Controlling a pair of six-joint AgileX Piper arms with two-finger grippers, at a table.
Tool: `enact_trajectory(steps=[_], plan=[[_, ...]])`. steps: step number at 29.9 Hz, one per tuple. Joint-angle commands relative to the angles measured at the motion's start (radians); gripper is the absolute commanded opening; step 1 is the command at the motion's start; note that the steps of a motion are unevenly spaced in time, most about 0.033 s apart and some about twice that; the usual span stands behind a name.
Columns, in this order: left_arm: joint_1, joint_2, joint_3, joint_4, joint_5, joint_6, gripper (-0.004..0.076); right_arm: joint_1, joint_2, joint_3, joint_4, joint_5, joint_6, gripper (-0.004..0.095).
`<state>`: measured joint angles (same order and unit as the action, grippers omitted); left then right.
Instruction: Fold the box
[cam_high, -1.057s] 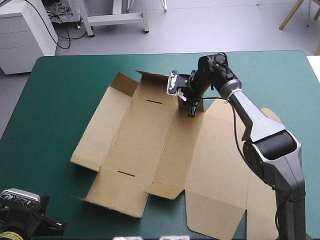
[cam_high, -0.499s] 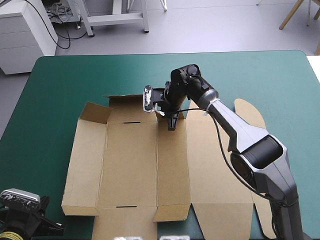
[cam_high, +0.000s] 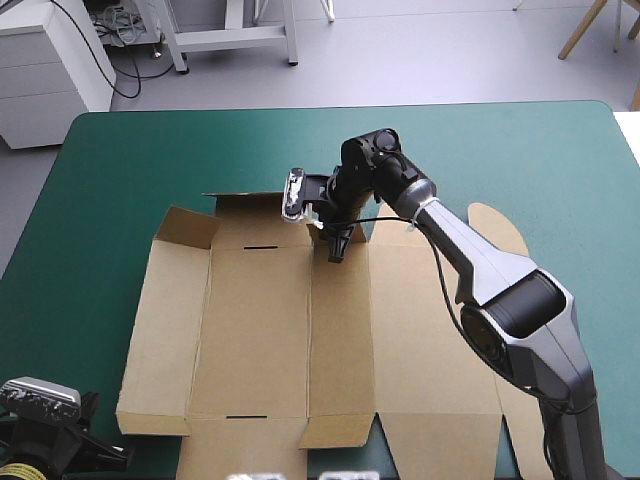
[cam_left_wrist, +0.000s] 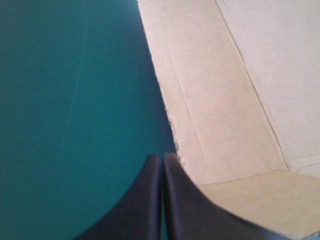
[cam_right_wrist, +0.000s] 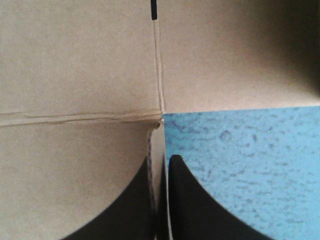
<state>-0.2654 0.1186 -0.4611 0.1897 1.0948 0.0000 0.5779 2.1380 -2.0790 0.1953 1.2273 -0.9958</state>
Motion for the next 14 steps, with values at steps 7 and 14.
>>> enact_trajectory(steps=[7, 14], plan=[[0.001, 0.017, -0.019, 0.003, -0.057, -0.011, -0.001, -0.005, -0.079, -0.025, -0.144, -0.024, 0.174, 0.0421], [0.001, 0.017, -0.019, 0.003, -0.057, -0.011, -0.001, -0.013, -0.156, -0.025, -0.448, -0.024, 0.369, 0.0386]])
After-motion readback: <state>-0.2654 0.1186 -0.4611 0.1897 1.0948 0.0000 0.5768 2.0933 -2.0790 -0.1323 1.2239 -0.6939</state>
